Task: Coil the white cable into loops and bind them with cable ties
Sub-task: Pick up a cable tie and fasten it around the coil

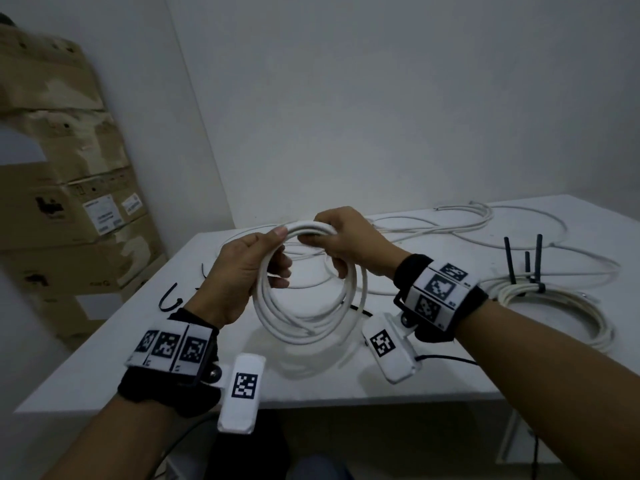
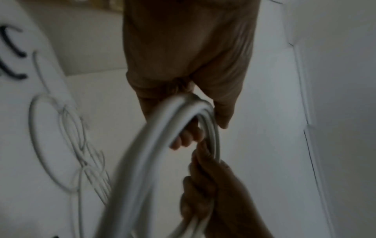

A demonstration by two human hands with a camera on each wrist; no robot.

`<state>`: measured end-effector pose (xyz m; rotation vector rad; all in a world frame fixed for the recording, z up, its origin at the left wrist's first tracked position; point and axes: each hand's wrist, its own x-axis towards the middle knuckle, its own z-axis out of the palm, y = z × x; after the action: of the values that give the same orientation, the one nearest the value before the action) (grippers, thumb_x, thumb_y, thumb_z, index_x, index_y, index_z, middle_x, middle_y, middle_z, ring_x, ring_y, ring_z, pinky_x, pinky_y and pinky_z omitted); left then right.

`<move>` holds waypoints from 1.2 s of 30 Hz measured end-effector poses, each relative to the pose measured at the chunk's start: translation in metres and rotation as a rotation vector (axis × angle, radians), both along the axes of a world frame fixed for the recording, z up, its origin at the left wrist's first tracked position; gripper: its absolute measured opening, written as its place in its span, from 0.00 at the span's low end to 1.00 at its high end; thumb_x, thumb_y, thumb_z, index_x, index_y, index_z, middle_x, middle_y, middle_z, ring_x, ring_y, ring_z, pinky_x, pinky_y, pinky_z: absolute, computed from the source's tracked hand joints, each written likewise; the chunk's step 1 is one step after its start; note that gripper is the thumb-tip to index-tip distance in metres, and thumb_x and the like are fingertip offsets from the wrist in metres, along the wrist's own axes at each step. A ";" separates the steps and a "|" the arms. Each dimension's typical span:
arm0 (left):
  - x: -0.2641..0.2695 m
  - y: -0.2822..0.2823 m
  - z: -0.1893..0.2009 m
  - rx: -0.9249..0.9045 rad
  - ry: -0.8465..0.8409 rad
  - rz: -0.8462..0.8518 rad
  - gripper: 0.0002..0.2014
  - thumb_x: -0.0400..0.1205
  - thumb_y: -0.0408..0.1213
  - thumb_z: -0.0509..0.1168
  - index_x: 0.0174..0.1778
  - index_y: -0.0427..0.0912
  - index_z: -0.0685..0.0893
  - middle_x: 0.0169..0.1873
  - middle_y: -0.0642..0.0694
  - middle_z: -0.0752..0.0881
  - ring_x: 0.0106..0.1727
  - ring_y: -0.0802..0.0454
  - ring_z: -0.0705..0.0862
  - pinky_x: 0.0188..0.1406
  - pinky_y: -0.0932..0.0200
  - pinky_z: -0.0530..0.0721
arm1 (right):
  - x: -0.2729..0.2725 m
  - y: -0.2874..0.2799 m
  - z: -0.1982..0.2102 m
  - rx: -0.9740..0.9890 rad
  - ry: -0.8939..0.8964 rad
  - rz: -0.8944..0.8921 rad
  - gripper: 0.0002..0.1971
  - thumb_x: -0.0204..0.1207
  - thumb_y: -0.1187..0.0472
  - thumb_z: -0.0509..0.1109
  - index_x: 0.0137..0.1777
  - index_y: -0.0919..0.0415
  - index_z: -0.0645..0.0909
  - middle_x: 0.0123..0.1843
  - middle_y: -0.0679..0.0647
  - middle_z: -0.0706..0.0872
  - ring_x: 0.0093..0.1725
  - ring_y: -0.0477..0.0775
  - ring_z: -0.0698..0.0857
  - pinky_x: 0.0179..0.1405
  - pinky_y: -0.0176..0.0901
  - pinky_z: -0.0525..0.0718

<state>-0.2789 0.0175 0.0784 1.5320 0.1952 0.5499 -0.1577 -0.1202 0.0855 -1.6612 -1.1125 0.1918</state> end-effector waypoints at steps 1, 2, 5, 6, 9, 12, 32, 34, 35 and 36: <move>-0.001 0.000 -0.001 0.016 -0.019 0.027 0.22 0.68 0.53 0.69 0.43 0.35 0.83 0.31 0.39 0.87 0.34 0.44 0.85 0.33 0.52 0.88 | 0.000 0.000 0.000 0.062 0.041 0.001 0.12 0.77 0.60 0.73 0.39 0.68 0.78 0.18 0.52 0.73 0.14 0.55 0.76 0.16 0.46 0.77; -0.003 -0.002 -0.004 0.006 -0.049 0.055 0.22 0.68 0.54 0.69 0.44 0.36 0.83 0.35 0.38 0.88 0.37 0.43 0.87 0.38 0.48 0.89 | 0.002 0.000 0.000 0.114 0.086 -0.004 0.11 0.77 0.61 0.72 0.39 0.69 0.78 0.18 0.51 0.72 0.13 0.54 0.75 0.14 0.44 0.77; -0.007 -0.017 -0.016 -0.087 -0.177 0.171 0.24 0.70 0.57 0.66 0.44 0.37 0.82 0.32 0.39 0.87 0.33 0.44 0.87 0.36 0.49 0.89 | 0.005 -0.001 0.005 0.201 0.180 -0.013 0.11 0.79 0.62 0.70 0.37 0.66 0.75 0.17 0.48 0.70 0.12 0.51 0.72 0.13 0.42 0.77; -0.007 -0.022 -0.020 -0.124 -0.219 0.206 0.24 0.71 0.58 0.65 0.44 0.37 0.81 0.29 0.41 0.86 0.30 0.46 0.86 0.33 0.51 0.89 | 0.005 0.000 0.005 0.197 0.182 -0.014 0.11 0.79 0.62 0.70 0.37 0.66 0.74 0.17 0.47 0.70 0.12 0.51 0.72 0.13 0.42 0.77; -0.003 -0.031 -0.022 -0.259 -0.278 0.291 0.25 0.73 0.60 0.62 0.41 0.37 0.79 0.19 0.45 0.78 0.18 0.50 0.78 0.20 0.58 0.83 | -0.001 0.000 0.002 0.175 0.182 -0.009 0.10 0.79 0.62 0.70 0.40 0.67 0.76 0.17 0.47 0.71 0.12 0.51 0.73 0.13 0.42 0.77; 0.002 -0.031 -0.021 -0.218 -0.267 0.390 0.24 0.79 0.59 0.63 0.37 0.37 0.77 0.16 0.46 0.72 0.12 0.51 0.72 0.13 0.62 0.75 | -0.004 -0.005 0.000 0.159 0.258 0.068 0.09 0.79 0.62 0.70 0.41 0.67 0.76 0.19 0.50 0.70 0.14 0.52 0.73 0.18 0.45 0.81; 0.011 -0.022 -0.021 0.642 -0.098 0.313 0.11 0.79 0.54 0.66 0.44 0.50 0.86 0.28 0.59 0.84 0.26 0.62 0.79 0.25 0.67 0.77 | -0.011 0.004 -0.020 0.056 0.096 -0.135 0.18 0.77 0.61 0.69 0.26 0.62 0.72 0.13 0.45 0.66 0.11 0.50 0.67 0.12 0.38 0.72; 0.013 -0.022 -0.024 0.611 -0.163 0.321 0.10 0.80 0.48 0.67 0.43 0.46 0.87 0.30 0.58 0.86 0.31 0.63 0.80 0.31 0.71 0.76 | -0.011 0.003 -0.022 0.063 0.096 -0.129 0.19 0.77 0.60 0.71 0.25 0.61 0.72 0.13 0.46 0.68 0.12 0.51 0.68 0.13 0.38 0.72; 0.013 -0.022 -0.024 0.600 -0.174 0.311 0.09 0.80 0.47 0.68 0.43 0.46 0.87 0.32 0.55 0.87 0.33 0.63 0.81 0.33 0.71 0.77 | -0.011 0.001 -0.023 0.073 0.099 -0.114 0.17 0.76 0.59 0.72 0.27 0.62 0.74 0.15 0.48 0.70 0.13 0.51 0.71 0.13 0.39 0.74; 0.013 -0.022 -0.023 0.593 -0.179 0.303 0.08 0.80 0.46 0.68 0.42 0.46 0.87 0.33 0.53 0.88 0.35 0.62 0.82 0.35 0.70 0.78 | -0.010 -0.002 -0.024 0.087 0.111 -0.078 0.15 0.75 0.58 0.73 0.31 0.63 0.76 0.18 0.51 0.73 0.16 0.51 0.74 0.16 0.42 0.78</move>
<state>-0.2655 -0.0042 0.0554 2.0269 0.1315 1.0488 -0.1680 -0.1218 0.0611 -1.5946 -0.9581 0.1806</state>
